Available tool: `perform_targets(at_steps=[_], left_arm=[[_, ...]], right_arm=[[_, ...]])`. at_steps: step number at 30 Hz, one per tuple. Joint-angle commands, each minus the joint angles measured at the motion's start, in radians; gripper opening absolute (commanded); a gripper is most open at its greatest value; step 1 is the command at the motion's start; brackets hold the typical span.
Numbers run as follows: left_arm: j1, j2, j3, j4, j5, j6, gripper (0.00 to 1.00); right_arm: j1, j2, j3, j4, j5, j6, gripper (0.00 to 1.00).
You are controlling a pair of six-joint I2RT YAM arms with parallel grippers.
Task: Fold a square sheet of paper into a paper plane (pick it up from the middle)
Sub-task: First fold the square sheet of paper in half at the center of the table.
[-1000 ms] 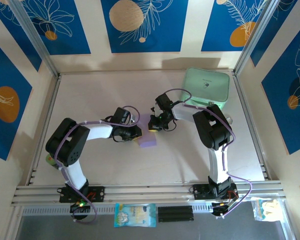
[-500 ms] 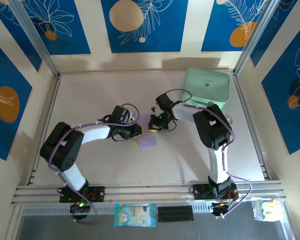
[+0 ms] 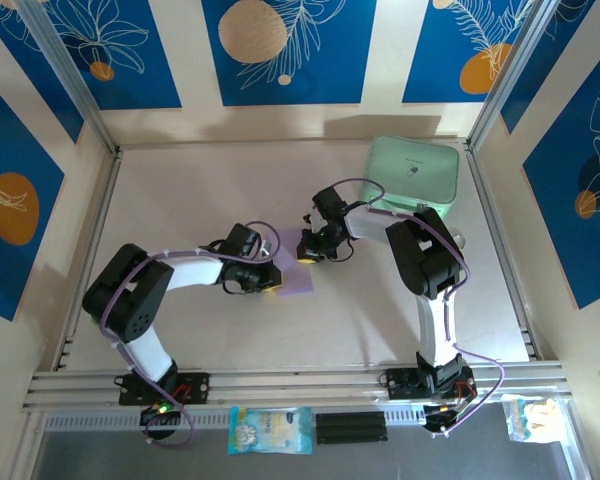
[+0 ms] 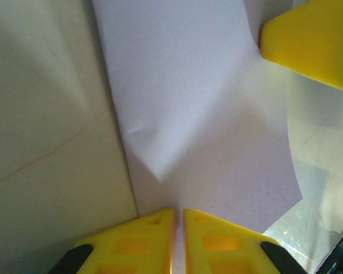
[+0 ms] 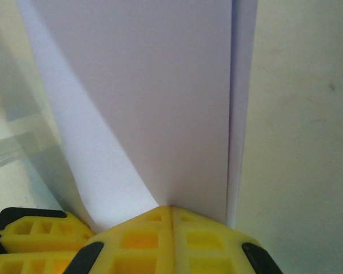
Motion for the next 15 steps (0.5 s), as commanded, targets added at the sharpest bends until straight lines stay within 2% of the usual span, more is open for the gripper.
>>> perform_targets(at_steps=[1, 6, 15], left_arm=[[-0.008, -0.056, -0.033, -0.149, -0.025, 0.026, 0.16], [-0.012, -0.109, 0.010, -0.066, -0.006, -0.022, 0.16], [-0.038, 0.027, 0.072, -0.002, 0.007, -0.055, 0.15]], right_arm=[[-0.008, 0.105, -0.073, -0.096, 0.166, 0.013, 0.03], [-0.010, 0.104, -0.073, -0.093, 0.166, 0.016, 0.03], [-0.010, 0.115, -0.069, -0.093, 0.165, 0.021, 0.03]])
